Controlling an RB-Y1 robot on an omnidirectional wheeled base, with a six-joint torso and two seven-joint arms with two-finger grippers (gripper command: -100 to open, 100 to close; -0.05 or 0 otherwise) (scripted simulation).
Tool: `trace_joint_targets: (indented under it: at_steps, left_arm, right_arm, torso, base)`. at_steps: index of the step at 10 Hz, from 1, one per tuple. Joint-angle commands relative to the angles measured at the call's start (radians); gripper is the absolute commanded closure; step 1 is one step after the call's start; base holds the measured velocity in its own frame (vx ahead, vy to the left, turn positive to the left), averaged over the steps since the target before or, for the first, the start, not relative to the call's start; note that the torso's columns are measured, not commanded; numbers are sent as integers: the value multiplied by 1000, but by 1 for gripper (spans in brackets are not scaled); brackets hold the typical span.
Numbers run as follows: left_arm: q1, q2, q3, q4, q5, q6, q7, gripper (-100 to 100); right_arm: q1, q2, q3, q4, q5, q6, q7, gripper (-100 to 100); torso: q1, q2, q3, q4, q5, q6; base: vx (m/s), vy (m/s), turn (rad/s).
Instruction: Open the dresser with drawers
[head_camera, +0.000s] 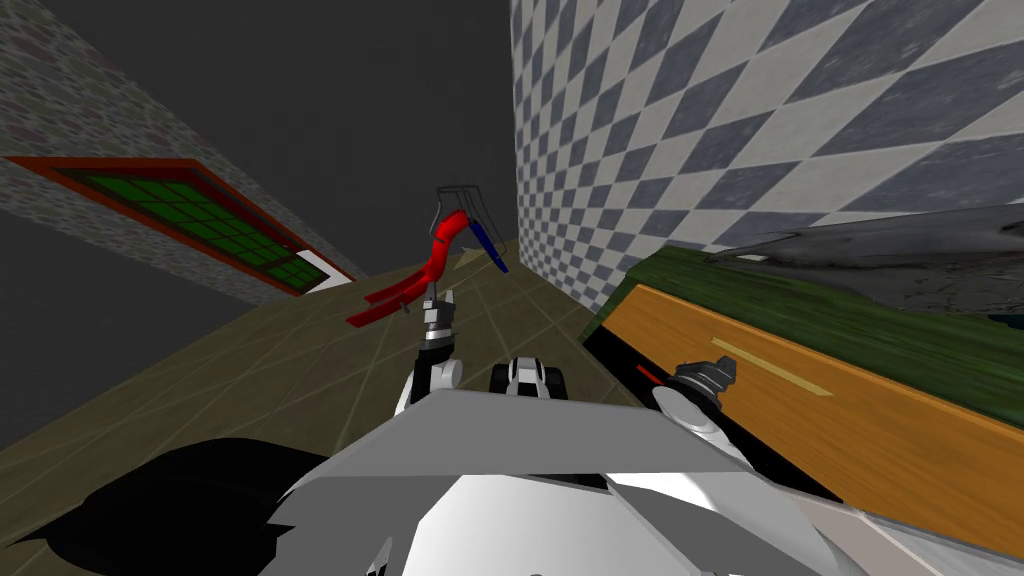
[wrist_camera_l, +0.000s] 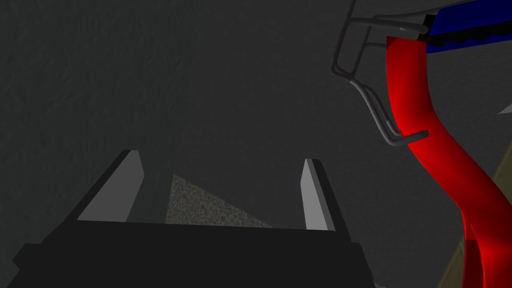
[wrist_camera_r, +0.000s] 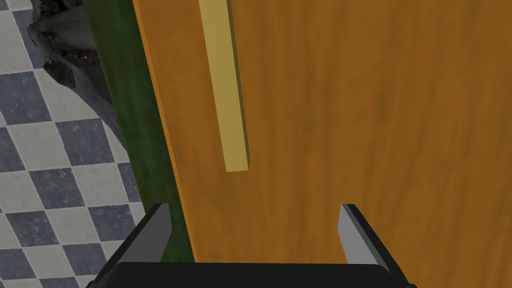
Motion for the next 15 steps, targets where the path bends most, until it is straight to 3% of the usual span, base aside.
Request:
trace_joint_targets:
  at_steps: [1, 14, 15]
  left_arm:
    - [0, 0, 0, 0, 0, 0, 0, 0]
    - [0, 0, 0, 0, 0, 0, 0, 0]
    - [0, 0, 0, 0, 0, 0, 0, 0]
  right_arm:
    - [-19, -21, -15, -5, -49, -48, -8, -100]
    - [-123, -126, -91, -35, -290, -275, -26, -100]
    - [-116, -119, -87, -40, -282, -262, -18, -100]
  torso:
    - [3, 1, 1, 0, 1, 0]
    - [3, 0, 0, 0, 1, 0]
    - [3, 0, 0, 0, 1, 0]
  base:
    - [-18, -31, -7]
    - [-21, -22, -7]
    - [-9, -13, 1]
